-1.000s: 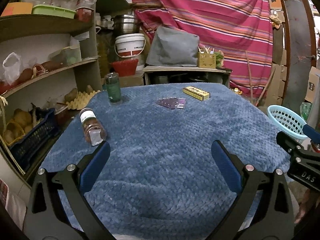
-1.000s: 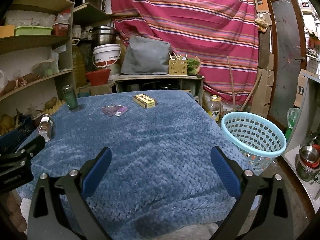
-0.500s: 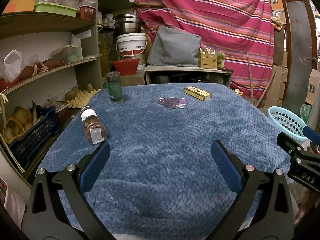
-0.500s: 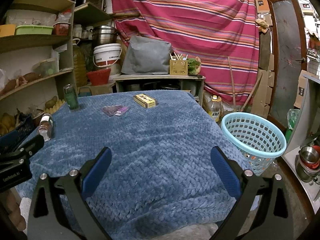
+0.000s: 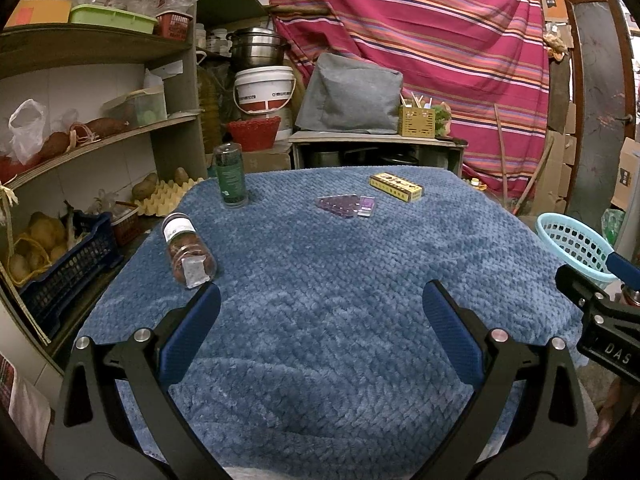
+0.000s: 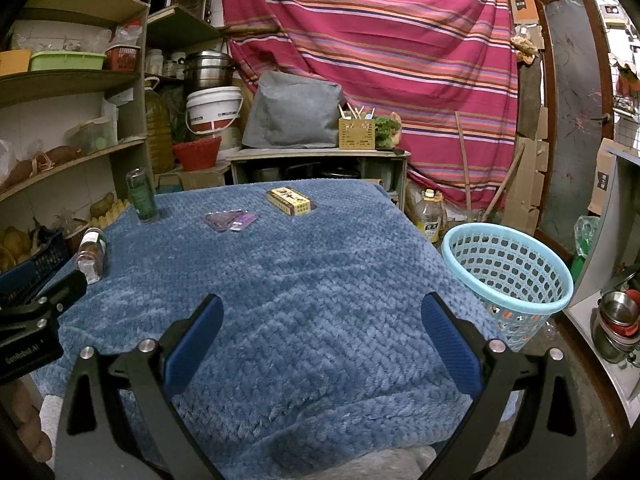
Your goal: Collect trash
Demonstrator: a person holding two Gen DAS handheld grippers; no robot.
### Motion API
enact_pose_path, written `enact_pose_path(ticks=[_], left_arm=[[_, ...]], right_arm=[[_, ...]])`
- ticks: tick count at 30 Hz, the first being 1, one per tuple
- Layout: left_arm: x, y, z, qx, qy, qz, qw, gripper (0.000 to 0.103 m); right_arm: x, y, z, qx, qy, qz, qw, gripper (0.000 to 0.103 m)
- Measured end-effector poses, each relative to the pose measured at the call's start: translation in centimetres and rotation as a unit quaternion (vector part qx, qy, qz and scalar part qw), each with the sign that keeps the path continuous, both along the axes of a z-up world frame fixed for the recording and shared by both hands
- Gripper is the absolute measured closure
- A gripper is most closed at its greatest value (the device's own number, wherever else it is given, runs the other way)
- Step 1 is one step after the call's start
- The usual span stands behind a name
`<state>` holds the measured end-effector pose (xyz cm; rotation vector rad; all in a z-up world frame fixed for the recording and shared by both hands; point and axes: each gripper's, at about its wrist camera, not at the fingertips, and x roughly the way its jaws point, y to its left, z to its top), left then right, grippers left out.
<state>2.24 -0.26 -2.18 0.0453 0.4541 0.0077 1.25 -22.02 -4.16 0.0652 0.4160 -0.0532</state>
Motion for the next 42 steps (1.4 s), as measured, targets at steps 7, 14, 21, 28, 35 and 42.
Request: enact_pose_path(ticks=[7, 14, 21, 28, 35, 42], left_arm=[[-0.16, 0.16, 0.02, 0.0, -0.001, 0.001, 1.0, 0.005], [-0.21, 0.21, 0.03, -0.001, -0.001, 0.001, 1.0, 0.005], [-0.23, 0.12, 0.04, 0.0, -0.002, 0.001, 1.0, 0.005], [-0.26, 0.18, 0.01, 0.0, -0.002, 0.001, 1.0, 0.005], [-0.36, 0.16, 0.11, 0.0, -0.002, 0.002, 1.0, 0.005], [-0.35, 0.14, 0.07, 0.0, -0.003, 0.002, 1.0, 0.005]], right_arm=[[0.0, -0.02, 0.01, 0.0, 0.0, 0.0, 1.0, 0.006], [0.02, -0.01, 0.03, 0.0, 0.0, 0.0, 1.0, 0.006], [0.02, 0.04, 0.02, 0.0, 0.0, 0.0, 1.0, 0.006], [-0.02, -0.06, -0.01, 0.0, 0.0, 0.0, 1.0, 0.006], [-0.02, -0.07, -0.09, 0.0, 0.002, 0.001, 1.0, 0.006], [-0.03, -0.1, -0.11, 0.0, 0.001, 0.001, 1.0, 0.006]])
